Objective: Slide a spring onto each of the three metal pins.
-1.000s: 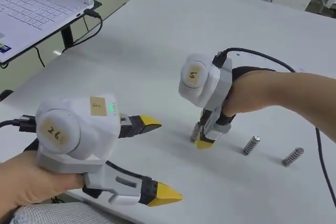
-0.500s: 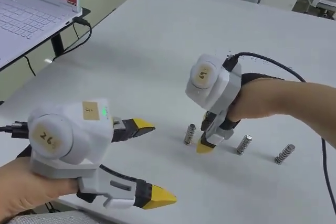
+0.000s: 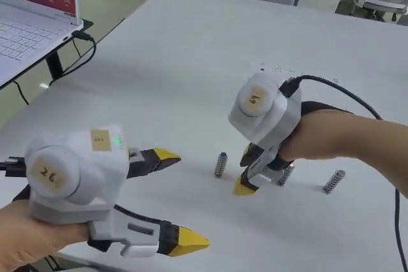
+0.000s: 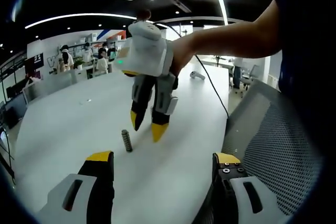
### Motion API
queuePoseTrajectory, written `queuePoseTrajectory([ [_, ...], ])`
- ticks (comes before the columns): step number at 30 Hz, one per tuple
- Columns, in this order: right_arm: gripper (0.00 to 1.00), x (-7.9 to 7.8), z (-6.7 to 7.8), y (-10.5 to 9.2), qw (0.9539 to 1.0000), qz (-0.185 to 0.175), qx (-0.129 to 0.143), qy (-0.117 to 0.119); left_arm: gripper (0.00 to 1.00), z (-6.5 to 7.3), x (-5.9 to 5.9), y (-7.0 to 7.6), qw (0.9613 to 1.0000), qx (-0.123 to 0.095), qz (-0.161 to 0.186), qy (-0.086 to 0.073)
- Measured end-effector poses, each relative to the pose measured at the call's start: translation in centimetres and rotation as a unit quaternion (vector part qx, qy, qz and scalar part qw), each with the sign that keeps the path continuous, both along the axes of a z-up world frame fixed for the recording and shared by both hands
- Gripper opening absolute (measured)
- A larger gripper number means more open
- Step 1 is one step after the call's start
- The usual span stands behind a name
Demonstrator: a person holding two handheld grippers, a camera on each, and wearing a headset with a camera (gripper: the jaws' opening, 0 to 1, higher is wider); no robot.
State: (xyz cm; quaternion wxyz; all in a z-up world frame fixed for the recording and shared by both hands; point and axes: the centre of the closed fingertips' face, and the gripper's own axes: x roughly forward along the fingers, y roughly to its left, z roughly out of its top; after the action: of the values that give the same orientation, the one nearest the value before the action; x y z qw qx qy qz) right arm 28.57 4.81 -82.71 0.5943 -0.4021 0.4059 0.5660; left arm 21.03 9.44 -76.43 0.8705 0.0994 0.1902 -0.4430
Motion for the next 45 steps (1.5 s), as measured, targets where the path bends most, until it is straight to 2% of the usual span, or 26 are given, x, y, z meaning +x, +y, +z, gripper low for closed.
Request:
queuePoseTrajectory([
  [7, 0.32, -1.1, 0.6, -0.5, 0.9992, -0.026, 0.031, -0.002, 0.72, 0.1, -0.2, -0.2, 1.0, 0.0, -0.001, 0.001],
  [12, 0.33, -2.3, 1.2, -0.8, 0.9962, -0.054, 0.068, 0.002, 0.72, 0.1, -0.3, -0.5, 1.0, 0.0, -0.003, 0.004],
  [22, 0.33, -4.1, 0.9, -2.1, 0.9905, -0.093, 0.101, 0.01, 0.73, -0.1, -0.4, -0.6, 1.0, 0.002, -0.003, 0.009],
  [30, 0.33, -4.9, 2.0, -3.6, 0.9812, -0.132, 0.141, 0.009, 0.73, -0.3, -0.6, -0.5, 0.9999, 0.0, 0.0, 0.015],
  [35, 0.34, -5.7, 2.0, -4.7, 0.9758, -0.153, 0.156, 0.012, 0.73, -0.4, -0.6, -0.6, 0.9999, -0.003, 0.003, 0.016],
  [41, 0.34, -6.0, 2.6, -6.0, 0.9659, -0.183, 0.183, 0.012, 0.73, -0.5, -0.8, -0.7, 0.9998, -0.002, 0.002, 0.018],
  [44, 0.35, -5.9, 3.0, -7.0, 0.9584, -0.204, 0.199, 0.011, 0.73, -0.4, -0.8, -0.7, 0.9998, -0.001, 0.002, 0.018],
  [45, 0.35, -5.8, 3.1, -7.3, 0.9573, -0.207, 0.201, 0.009, 0.73, -0.5, -0.8, -0.6, 0.9998, -0.001, 0.002, 0.019],
])
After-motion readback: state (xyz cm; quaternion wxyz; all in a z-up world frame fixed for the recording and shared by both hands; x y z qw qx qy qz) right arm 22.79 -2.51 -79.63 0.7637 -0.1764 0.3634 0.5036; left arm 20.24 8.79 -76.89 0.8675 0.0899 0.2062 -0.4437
